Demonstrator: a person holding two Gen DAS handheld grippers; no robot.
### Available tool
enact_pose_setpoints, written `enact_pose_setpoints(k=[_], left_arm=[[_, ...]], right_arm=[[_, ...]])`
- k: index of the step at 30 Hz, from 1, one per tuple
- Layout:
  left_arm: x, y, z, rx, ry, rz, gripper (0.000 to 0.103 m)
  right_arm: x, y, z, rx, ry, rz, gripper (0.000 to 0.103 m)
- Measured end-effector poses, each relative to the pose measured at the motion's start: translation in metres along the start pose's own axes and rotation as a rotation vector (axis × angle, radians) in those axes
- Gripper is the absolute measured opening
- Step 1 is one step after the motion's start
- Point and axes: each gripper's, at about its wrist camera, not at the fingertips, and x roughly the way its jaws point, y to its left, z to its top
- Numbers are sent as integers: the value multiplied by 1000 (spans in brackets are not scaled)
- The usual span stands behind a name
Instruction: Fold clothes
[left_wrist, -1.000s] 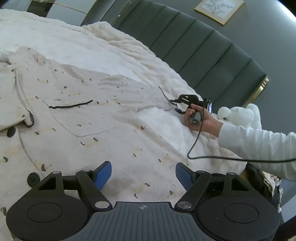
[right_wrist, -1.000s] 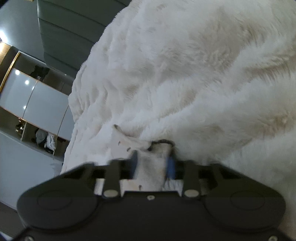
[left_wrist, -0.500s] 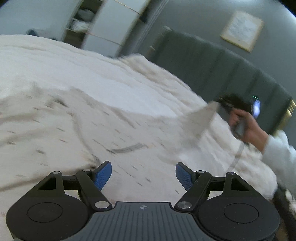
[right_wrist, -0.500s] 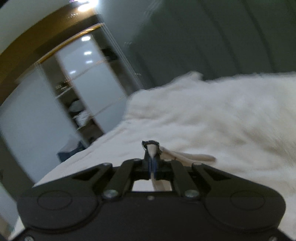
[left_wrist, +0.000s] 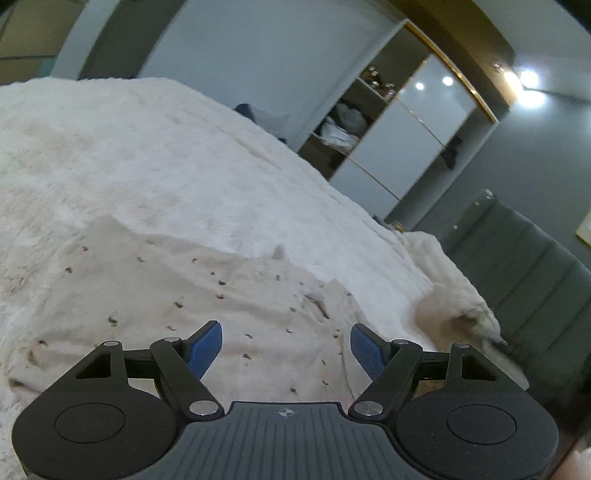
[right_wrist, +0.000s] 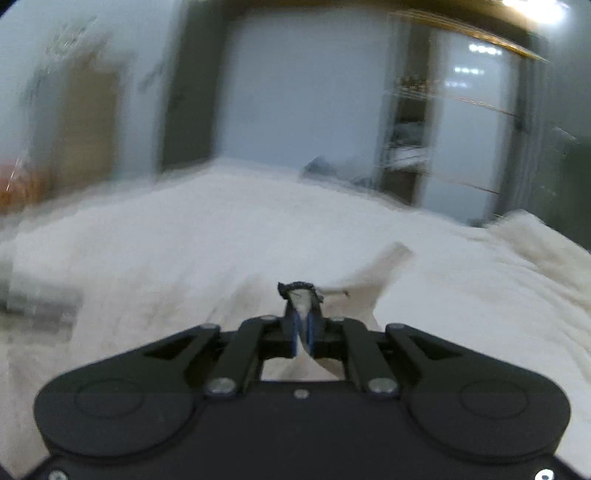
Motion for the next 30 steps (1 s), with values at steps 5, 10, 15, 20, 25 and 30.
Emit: enact_pose_setpoints(k=[5, 10, 15, 20, 25, 30], left_arm=[[12, -1, -2, -8, 44, -10, 72], [22, -6, -7, 13, 79, -21, 72], [33, -18, -19, 71, 130, -22, 72], [44, -34, -39, 145, 179, -24, 72], [50, -49, -57, 206, 241, -71, 72], [69, -84, -70, 270, 331, -161, 72]], right_arm=[[12, 90, -47, -260, 83, 5, 19], [-21, 71, -41, -302, 72, 36, 41], [-63, 18, -58, -178, 182, 120, 47], [-96, -52, -89, -4, 218, 40, 48], [-129, -138, -129, 206, 251, -104, 48], [-136, -191, -154, 245, 230, -149, 48]])
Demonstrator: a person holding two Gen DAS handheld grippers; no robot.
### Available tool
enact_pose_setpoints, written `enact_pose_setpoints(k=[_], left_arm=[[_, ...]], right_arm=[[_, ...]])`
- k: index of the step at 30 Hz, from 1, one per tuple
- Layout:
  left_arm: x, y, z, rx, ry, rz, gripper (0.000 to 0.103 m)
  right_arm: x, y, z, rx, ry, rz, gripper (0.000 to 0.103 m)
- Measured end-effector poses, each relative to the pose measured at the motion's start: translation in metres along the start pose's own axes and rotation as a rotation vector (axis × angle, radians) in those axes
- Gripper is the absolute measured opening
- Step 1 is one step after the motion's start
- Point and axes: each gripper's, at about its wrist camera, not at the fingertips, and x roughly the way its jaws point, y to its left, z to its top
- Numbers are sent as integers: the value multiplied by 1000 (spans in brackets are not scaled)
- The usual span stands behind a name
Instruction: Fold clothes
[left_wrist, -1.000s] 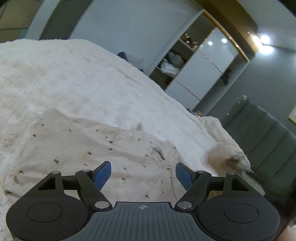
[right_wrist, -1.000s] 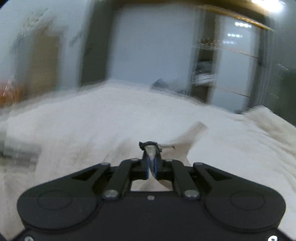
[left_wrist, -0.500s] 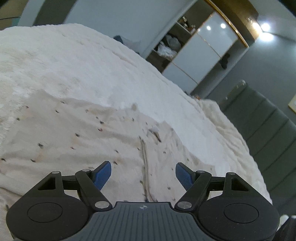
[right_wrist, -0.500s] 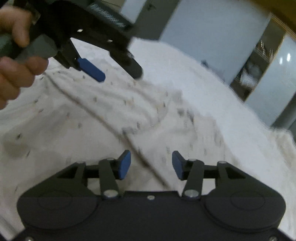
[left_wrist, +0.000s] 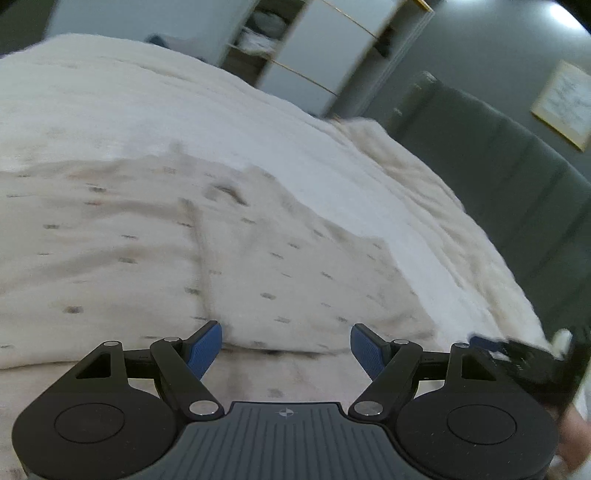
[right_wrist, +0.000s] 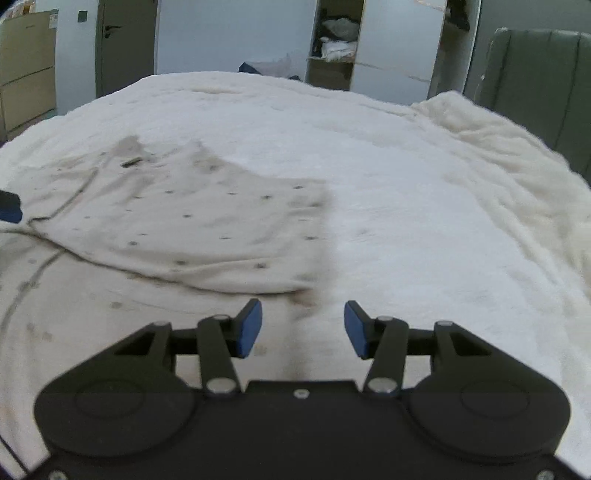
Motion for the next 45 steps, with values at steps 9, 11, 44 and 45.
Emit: enact_pose_setpoints(k=[9, 11, 44, 45], left_arm=[[118, -127, 80, 162, 171, 85, 73], [158, -158, 101, 199, 199, 131, 72], [325, -230, 145, 246, 384, 333, 1], [327, -229, 145, 247, 385, 333, 1]], right_arm=[[57, -90, 4, 386, 24, 348, 42], [71, -110, 5, 493, 61, 400, 40], [82, -122, 13, 303, 33, 550, 25], [84, -117, 13, 276, 36, 548, 25]])
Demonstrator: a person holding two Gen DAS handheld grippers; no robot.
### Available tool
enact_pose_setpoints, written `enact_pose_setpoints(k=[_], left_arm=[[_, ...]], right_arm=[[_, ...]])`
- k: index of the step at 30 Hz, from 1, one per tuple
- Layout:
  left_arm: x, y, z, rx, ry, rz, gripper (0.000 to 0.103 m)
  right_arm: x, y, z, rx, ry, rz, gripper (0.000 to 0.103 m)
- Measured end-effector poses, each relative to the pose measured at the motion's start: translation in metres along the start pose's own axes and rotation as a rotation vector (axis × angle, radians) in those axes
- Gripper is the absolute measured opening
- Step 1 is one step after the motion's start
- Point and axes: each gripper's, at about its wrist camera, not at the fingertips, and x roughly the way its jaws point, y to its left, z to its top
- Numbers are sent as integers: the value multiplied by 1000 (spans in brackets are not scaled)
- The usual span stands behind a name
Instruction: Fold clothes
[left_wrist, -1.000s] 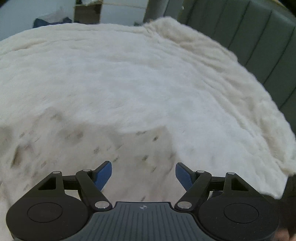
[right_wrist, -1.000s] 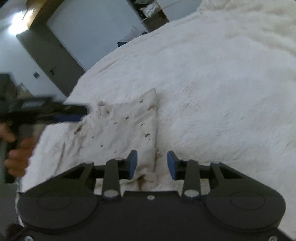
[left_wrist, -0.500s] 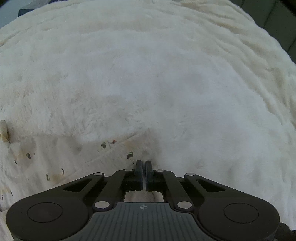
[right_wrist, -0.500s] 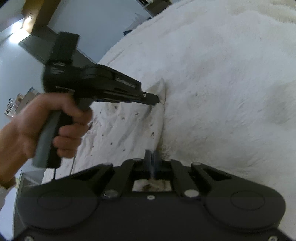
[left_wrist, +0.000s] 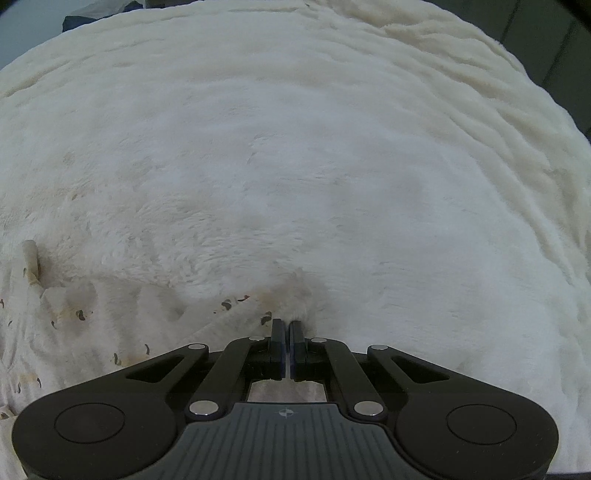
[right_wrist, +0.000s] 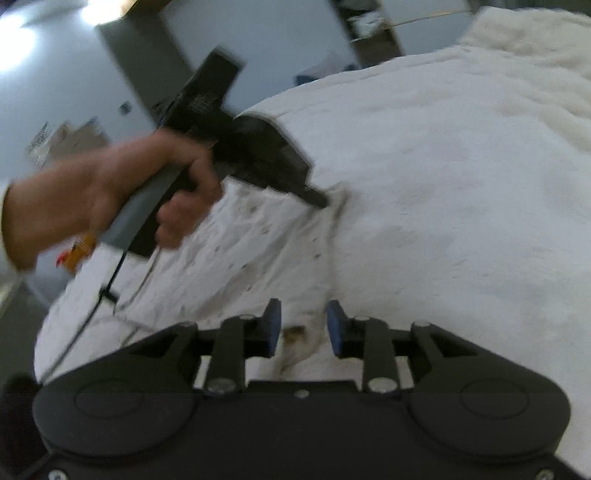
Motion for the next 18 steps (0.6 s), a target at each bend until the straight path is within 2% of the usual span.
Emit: enact_pose_setpoints(k=[3, 8, 11, 13, 18], left_arm=[[0, 0, 1, -1, 5, -1, 1], [0, 2, 1, -2, 11, -5, 1], [1, 2, 0, -6, 8, -6, 1], [1, 2, -1, -13, 2, -3, 1], [4, 5, 2, -60, -22, 7, 1]], right_arm=[[16, 15, -6, -135, 64, -60, 25], [32, 20, -11, -183, 90, -109, 22], [40, 21, -12, -188, 89, -117, 0], [38, 22, -14, -186, 103, -85, 0], [26, 29, -24, -250, 113, -126, 0]])
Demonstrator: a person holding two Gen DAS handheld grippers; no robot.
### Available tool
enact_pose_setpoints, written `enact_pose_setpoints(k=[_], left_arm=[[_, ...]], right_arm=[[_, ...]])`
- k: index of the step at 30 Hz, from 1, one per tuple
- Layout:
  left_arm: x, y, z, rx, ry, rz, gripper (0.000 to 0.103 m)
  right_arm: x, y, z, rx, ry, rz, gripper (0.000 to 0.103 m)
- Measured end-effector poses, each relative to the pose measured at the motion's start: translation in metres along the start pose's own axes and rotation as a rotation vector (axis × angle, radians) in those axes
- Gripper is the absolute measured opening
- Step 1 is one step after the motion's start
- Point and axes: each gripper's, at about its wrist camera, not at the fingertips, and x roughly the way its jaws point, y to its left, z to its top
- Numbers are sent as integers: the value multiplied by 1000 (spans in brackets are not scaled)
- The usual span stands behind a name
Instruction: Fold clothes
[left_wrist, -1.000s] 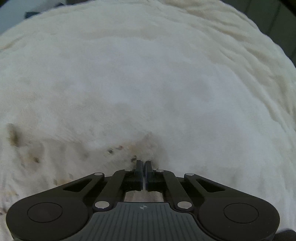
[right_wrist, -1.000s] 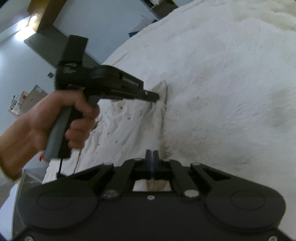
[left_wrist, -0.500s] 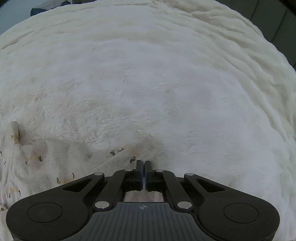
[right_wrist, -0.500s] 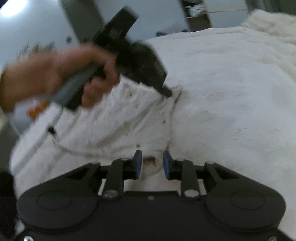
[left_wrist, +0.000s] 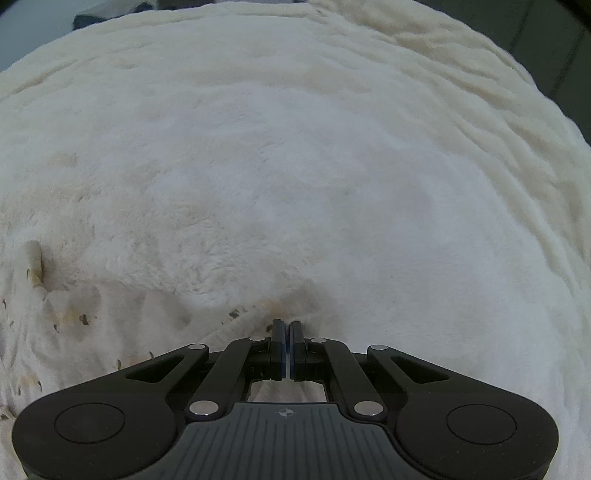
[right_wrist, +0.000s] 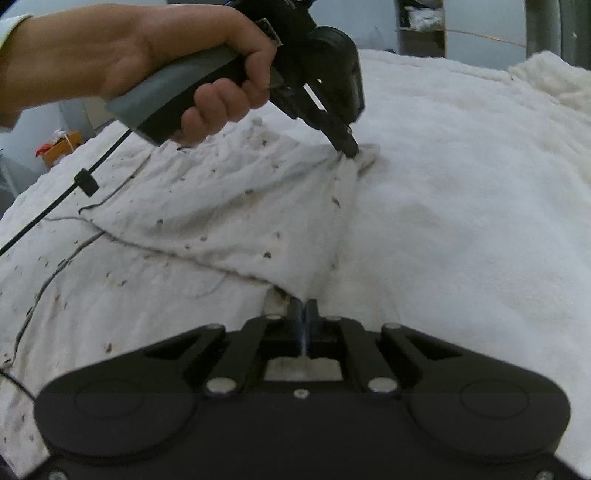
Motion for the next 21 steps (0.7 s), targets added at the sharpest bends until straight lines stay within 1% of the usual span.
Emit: enact_pose_setpoints(k=[3, 4, 5, 6, 7, 8, 9, 10, 11, 13, 15, 16, 17, 19, 20, 21], left_arm=[[7, -5, -1, 0, 29, -10, 2], [10, -7, -1, -8, 49, -19, 4], [10, -7, 0, -12, 59, -24, 11], [7, -7, 1, -13, 55, -20, 18], [3, -5, 3, -18, 51, -29, 38], [-2, -2, 5, -28, 50, -54, 56], [-8, 2, 7, -42, 48, -91, 57], [-20, 8, 8, -61, 38, -144, 57], [-32, 15, 7, -74, 23, -175, 57], [-56, 26, 4, -86, -11, -193, 57], [-80, 39, -1, -85, -45, -203, 57], [-95, 50, -6, -78, -66, -200, 59], [-108, 63, -11, -72, -86, -187, 62], [-122, 91, -17, -70, -104, -138, 63], [-127, 109, -21, -83, -111, -112, 63], [-129, 129, -25, -115, -112, -92, 63]], right_arm=[[-5, 1, -2, -23, -2, -1, 0], [-6, 2, -3, -36, 4, -6, 0], [-7, 2, -4, -45, 9, -14, 1], [-11, 0, -5, -39, 11, -24, 6], [-15, -4, -5, -18, 0, -15, 7], [-20, -8, -5, 12, -16, -3, 8], [-27, -14, -5, 56, -45, 11, 8], [-31, -17, -4, 79, -67, 16, 8], [-34, -20, -3, 99, -86, 16, 8], [-41, -25, -1, 155, -146, 19, 8], [-44, -29, 1, 217, -184, 19, 9], [-44, -32, 2, 238, -191, 19, 10], [-43, -36, 3, 307, -213, 22, 13], [-39, -43, 7, 409, -240, 25, 21], [-37, -45, 9, 446, -254, 26, 27], [-34, -48, 11, 488, -268, 33, 31]])
